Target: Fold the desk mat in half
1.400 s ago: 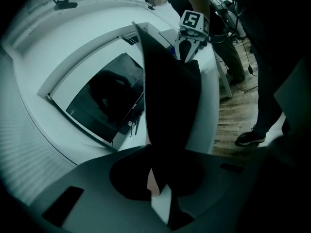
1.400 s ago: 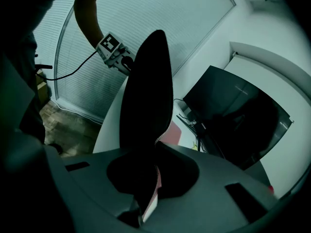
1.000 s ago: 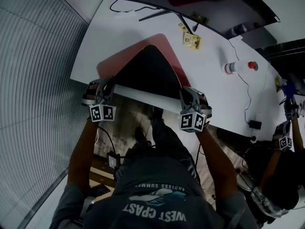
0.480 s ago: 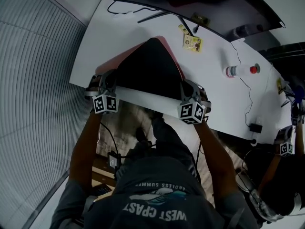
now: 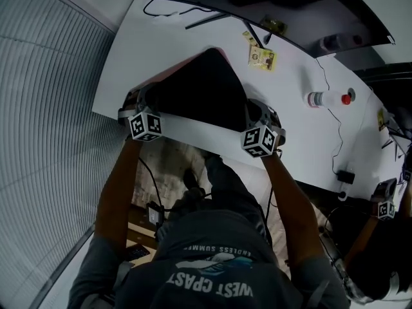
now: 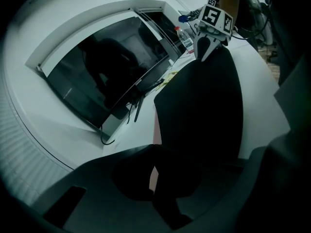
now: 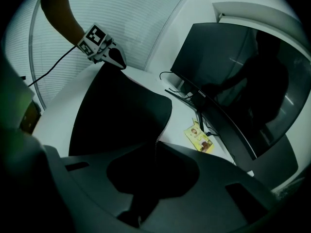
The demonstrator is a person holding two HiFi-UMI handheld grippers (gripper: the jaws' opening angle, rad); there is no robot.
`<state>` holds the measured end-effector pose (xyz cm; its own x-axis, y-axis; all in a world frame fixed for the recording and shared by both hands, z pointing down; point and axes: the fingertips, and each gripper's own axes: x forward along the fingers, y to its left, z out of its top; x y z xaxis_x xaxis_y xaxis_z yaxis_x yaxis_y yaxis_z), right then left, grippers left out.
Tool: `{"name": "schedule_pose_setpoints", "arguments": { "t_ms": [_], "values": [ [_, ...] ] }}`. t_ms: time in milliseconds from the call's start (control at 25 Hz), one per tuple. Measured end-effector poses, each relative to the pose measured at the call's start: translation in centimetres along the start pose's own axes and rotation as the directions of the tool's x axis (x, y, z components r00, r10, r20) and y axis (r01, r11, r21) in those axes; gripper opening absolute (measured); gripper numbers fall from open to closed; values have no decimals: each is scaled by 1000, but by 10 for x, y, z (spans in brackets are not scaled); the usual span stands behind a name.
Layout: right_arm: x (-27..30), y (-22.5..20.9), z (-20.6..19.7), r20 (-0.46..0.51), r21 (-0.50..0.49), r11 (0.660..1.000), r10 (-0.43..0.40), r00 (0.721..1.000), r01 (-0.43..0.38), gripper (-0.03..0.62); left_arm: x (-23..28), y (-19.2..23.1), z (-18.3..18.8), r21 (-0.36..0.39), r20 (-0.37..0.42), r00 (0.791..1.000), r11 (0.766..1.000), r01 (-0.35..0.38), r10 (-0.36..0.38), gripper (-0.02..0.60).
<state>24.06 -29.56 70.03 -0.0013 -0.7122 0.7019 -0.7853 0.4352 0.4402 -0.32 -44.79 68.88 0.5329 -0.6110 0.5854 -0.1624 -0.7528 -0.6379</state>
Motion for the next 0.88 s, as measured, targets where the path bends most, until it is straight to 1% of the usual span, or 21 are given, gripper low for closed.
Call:
{"name": "schedule_pose_setpoints", "arguments": {
  "t_ms": [280,560,600,680,800,880],
  "values": [
    [21,-11,-2,-29,6,1000,21,999,-21,44,7,13,2,-19,-9,999,999,-45,45,14],
    [29,-13,-5,-58,1,999,40,998,-40,49,-2,25,5,-52,8,993,992,-118,119,15],
    [29,-13,-6,-63,-3,999,40,997,-40,51,-3,27,3,-70,1,992,990,-123,123,15],
    [29,-16,-9,-76,-10,999,37,996,-38,51,-6,32,-2,-138,-21,991,982,-132,131,15],
    [31,-18,-15,-107,-2,999,39,993,-40,55,-13,44,-9,-249,-35,987,956,-158,154,15],
    [32,-20,-16,-131,11,999,44,990,-43,60,-22,52,-11,-290,-25,984,941,-173,174,15]
  ]
}}
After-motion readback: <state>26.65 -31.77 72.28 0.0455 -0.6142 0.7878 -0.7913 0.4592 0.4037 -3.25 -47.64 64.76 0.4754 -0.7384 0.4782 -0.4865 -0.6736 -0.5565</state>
